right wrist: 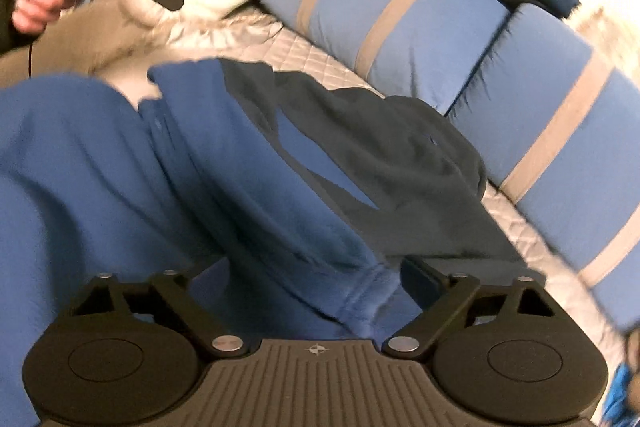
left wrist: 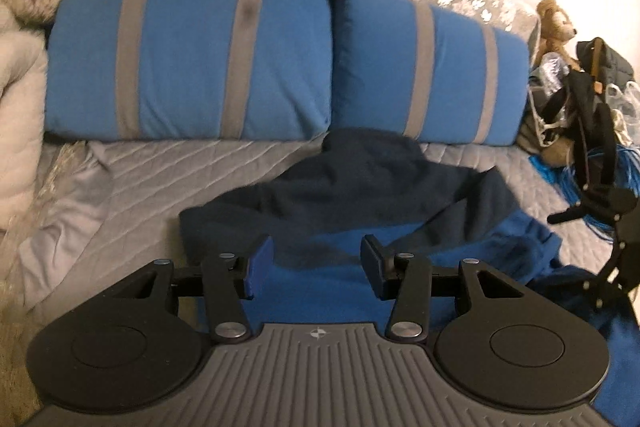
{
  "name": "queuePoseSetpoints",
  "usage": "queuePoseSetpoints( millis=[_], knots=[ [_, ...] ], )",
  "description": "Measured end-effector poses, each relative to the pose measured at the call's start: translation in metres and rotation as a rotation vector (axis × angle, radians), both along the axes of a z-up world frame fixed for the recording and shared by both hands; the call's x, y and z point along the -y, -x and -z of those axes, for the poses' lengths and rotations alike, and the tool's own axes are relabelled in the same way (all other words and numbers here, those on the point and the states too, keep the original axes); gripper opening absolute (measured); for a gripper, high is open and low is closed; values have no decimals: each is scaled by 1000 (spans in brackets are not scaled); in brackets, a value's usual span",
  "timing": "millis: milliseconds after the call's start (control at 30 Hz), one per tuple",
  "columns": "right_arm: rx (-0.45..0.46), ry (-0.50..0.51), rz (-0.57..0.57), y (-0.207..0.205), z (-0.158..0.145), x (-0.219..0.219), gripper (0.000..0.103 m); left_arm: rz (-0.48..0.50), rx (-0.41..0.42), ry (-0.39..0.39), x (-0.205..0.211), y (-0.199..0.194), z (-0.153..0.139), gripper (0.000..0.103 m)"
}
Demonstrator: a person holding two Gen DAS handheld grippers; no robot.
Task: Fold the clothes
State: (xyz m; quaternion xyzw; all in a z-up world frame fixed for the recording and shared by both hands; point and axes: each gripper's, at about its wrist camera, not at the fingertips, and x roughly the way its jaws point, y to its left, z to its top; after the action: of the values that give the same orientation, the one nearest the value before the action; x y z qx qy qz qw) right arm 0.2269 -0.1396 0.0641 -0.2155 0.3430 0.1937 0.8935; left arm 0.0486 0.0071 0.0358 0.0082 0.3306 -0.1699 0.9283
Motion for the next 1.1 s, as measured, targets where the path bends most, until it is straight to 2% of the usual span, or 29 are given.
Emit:
queuePoseSetpoints(
  millis=[267,400,433,633,700,800,833,933,1100],
  knots=[
    [-13,261,-190,-16,27,-21,66,-54,-31,-9,-22,2,16,48],
    [-40,357,-268,-21,37,-32,52,-80,-38,-14,-34,5,24,48],
    [-55,356,-278,-23,37,-32,49,-87,-41,-17,-36,6,26,48],
    [-130,330,-309,-38,28,-27,49,-115,-57,-19,-50,10,35,48],
    [-159,362,-322,-40,29,-29,46,-125,-61,-21,-55,11,38,48],
    [-180,414,-337,-43,34,-32,15,-138,-63,-22,-59,11,42,48],
    [-171,415,-326,-45,33,-33,12,-141,-63,-27,-60,12,44,48],
    [-96,422,-256,-56,21,-32,11,-134,-68,-58,-59,9,54,48],
    [69,408,-116,-74,-15,-27,10,-76,-73,-168,-45,0,77,48]
  ],
)
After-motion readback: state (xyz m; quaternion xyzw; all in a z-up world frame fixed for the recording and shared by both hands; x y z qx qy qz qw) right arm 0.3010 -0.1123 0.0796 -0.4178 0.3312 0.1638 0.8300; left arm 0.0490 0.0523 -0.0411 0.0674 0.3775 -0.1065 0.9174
